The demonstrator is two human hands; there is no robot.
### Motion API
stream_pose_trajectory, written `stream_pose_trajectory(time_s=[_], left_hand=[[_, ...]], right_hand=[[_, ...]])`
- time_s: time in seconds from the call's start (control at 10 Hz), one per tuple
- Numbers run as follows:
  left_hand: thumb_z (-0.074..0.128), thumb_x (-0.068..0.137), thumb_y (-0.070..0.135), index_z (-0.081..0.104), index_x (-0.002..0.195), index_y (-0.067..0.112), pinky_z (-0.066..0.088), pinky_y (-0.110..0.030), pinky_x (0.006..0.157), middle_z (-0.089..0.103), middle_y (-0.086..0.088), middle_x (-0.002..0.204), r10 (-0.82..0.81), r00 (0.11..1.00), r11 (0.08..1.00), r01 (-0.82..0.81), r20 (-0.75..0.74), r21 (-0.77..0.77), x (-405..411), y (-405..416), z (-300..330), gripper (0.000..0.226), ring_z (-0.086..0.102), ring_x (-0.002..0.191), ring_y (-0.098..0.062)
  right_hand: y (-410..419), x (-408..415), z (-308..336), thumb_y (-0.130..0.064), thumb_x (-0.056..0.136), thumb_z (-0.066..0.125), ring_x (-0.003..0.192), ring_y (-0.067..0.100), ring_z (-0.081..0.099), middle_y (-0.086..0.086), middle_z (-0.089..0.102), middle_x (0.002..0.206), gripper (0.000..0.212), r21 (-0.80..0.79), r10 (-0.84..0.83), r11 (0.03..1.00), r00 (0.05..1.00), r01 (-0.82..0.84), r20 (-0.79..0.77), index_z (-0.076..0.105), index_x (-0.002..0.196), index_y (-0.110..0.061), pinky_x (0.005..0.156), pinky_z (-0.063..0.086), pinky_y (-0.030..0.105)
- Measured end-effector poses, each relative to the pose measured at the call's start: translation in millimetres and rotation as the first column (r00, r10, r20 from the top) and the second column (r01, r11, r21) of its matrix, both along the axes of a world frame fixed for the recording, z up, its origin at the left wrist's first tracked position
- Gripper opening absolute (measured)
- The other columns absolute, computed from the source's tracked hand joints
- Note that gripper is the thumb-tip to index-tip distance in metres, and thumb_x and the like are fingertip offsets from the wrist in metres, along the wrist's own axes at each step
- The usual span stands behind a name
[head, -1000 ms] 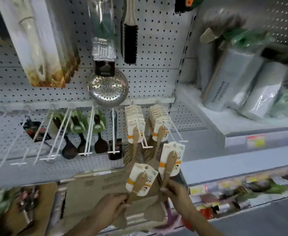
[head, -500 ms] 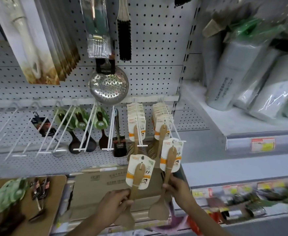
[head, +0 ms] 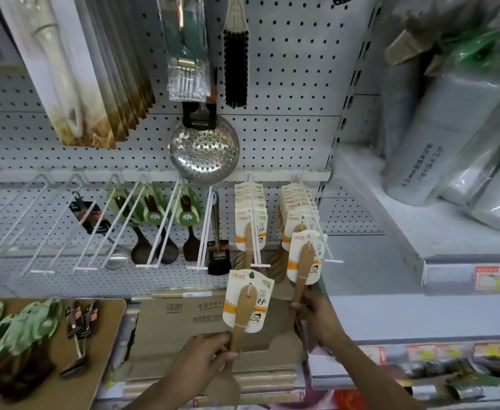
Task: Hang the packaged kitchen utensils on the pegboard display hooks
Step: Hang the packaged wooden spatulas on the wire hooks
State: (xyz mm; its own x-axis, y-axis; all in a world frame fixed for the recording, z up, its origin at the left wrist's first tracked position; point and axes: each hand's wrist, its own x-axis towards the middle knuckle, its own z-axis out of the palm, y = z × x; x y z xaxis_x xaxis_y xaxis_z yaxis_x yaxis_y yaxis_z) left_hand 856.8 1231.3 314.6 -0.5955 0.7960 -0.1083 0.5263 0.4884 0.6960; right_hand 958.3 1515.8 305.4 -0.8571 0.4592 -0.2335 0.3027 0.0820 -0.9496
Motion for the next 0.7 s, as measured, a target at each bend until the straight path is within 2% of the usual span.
stream_pose_trajectory(time_s=[0.1,0.2,0.3,0.4,0.5,0.6,0.7], left_hand=[[0.051,0.082,0.064,0.065,0.092,0.026,0.055,-0.026,0.076,0.072,0.019,0.086,0.031,0.999,0.999,-0.031,0.019,0.008,-5,-2,4,0.041,0.066,0.08,0.005],[0.051,0.082,0.064,0.065,0.092,0.026,0.054,-0.025,0.075,0.072,0.017,0.087,0.049,0.999,0.999,-0.049,0.024,0.016,-9,-4,8,0.043,0.066,0.08,0.004],[0.05,0.083,0.065,0.066,0.095,0.026,0.052,-0.023,0.073,0.072,0.015,0.088,0.072,0.996,0.997,-0.074,0.052,0.027,-12,-6,10,0.044,0.066,0.08,0.002],[0.047,0.082,0.075,0.065,0.093,0.025,0.051,-0.024,0.071,0.072,0.015,0.085,0.09,0.995,0.995,-0.091,0.054,0.028,-13,-9,12,0.054,0.066,0.078,0.002],[0.044,0.079,0.08,0.065,0.09,0.025,0.05,-0.022,0.069,0.072,0.014,0.083,0.093,0.994,0.995,-0.095,0.057,0.031,-13,-10,12,0.06,0.066,0.077,0.003],[0.047,0.08,0.076,0.064,0.091,0.026,0.052,-0.024,0.072,0.072,0.015,0.087,0.091,0.995,0.996,-0.091,0.043,0.006,-12,-9,11,0.054,0.066,0.08,0.002],[0.051,0.081,0.072,0.063,0.093,0.028,0.054,-0.024,0.074,0.072,0.018,0.091,0.074,0.997,0.997,-0.073,0.038,-0.019,-12,-10,6,0.048,0.066,0.083,0.003]], right_hand=[[11,-22,-3,-0.026,0.089,0.061,0.094,0.03,0.068,0.013,0.073,0.102,0.021,-0.251,-0.139,0.96,0.99,0.125,-0.038,0.072,0.102,-0.013,0.081,0.055,0.04],[26,-44,-14,-0.001,0.094,0.051,0.072,0.022,0.068,0.017,0.069,0.088,0.017,-0.374,-0.212,0.906,0.977,0.201,0.012,0.066,0.1,0.001,0.059,0.056,0.026],[37,-62,-22,-0.009,0.1,0.045,0.049,0.013,0.057,0.011,0.058,0.07,0.02,-0.313,-0.257,0.915,0.966,0.255,0.033,0.062,0.091,-0.006,0.044,0.045,0.021],[44,-73,-30,-0.011,0.1,0.046,0.053,0.014,0.059,0.012,0.061,0.072,0.021,-0.231,-0.236,0.94,0.967,0.253,0.1,0.063,0.094,-0.001,0.045,0.045,0.022],[51,-79,-40,-0.002,0.097,0.051,0.06,0.01,0.063,0.014,0.065,0.081,0.018,-0.262,-0.237,0.932,0.968,0.25,0.081,0.06,0.11,0.008,0.051,0.049,0.017],[46,-75,-27,-0.009,0.094,0.061,0.061,-0.001,0.059,0.002,0.062,0.08,0.01,-0.042,-0.154,0.986,0.977,0.162,0.151,0.065,0.1,-0.001,0.057,0.047,0.007],[51,-73,-27,-0.013,0.092,0.065,0.066,0.005,0.055,0.0,0.062,0.081,0.006,0.077,-0.133,0.989,0.983,0.124,0.127,0.065,0.095,-0.008,0.062,0.047,0.005]])
